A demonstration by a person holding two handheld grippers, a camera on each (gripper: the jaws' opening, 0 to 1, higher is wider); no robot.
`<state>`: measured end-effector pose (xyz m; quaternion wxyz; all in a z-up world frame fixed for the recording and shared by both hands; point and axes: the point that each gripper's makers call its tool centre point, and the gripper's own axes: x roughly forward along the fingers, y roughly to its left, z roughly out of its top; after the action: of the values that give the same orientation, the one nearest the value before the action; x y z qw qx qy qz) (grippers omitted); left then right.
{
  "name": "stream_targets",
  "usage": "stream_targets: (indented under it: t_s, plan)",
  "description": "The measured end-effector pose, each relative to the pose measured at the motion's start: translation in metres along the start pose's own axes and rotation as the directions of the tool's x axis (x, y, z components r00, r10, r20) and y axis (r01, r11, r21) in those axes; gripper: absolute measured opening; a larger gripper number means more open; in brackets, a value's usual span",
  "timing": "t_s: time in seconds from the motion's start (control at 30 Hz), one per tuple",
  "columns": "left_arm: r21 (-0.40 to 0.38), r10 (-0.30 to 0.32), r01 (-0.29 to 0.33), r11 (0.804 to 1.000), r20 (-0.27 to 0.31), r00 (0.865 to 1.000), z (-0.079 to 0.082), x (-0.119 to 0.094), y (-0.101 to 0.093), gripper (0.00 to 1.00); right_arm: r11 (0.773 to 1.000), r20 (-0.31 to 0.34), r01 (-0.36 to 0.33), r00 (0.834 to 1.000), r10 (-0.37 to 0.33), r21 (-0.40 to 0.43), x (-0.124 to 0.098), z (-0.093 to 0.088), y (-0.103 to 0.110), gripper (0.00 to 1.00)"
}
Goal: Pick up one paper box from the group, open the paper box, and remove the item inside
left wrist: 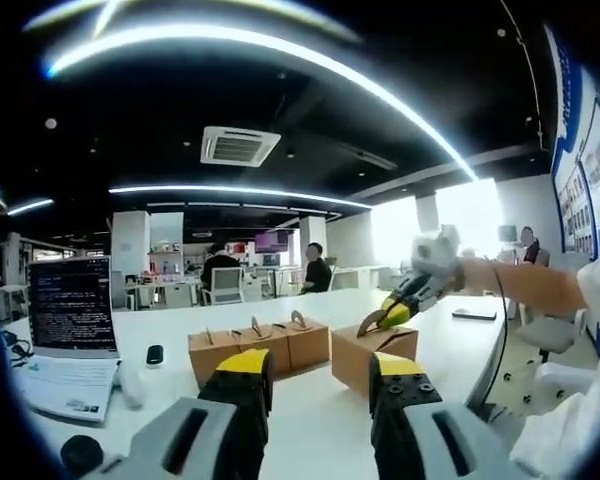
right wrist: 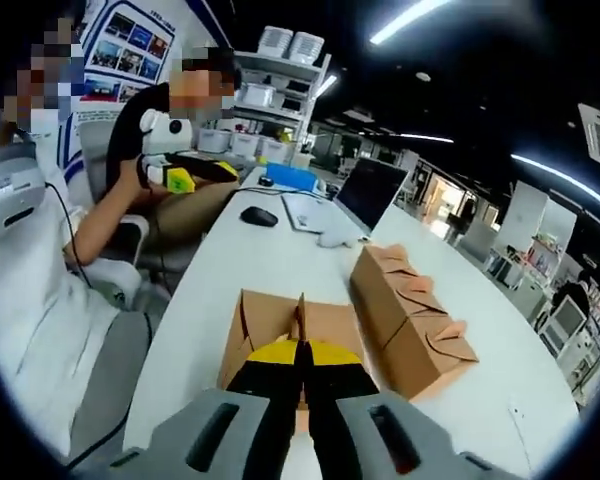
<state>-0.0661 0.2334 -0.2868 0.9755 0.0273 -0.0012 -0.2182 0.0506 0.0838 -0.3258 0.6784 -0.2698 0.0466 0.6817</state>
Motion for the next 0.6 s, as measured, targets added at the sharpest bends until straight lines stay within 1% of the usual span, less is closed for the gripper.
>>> stream_targets:
  t_s: [0.13,0.2,0.33,0.6]
  plan:
    - [-0.003,0.0,0.0,1.0,0.003,1.0,0.0,0.0,0.0,0.4,0.999,-0.002,-0.033,0.999,0.033,-0.018,0.002,-0.003,0.009,0.03]
    - [0.001,-0.001,0.001,1.0,-0.003,1.0,-0.001,0.0,0.0,0.4,0.999,-0.008,-0.037,0.999,0.037,-0.021,0.003,-0.005,0.01,0.03]
    - [-0.002,-0.001,0.001,1.0,0.002,1.0,0.0,0.0,-0.001,0.4,0.999,-0.008,-0.048,0.999,0.048,-0.021,0.004,-0.007,0.013,0.03]
    - [0.002,-0.004,0.004,1.0,-0.007,1.0,-0.002,0.002,-0.002,0.4,0.999,-0.009,-0.05,0.999,0.05,-0.012,0.002,-0.011,0.015,0.03]
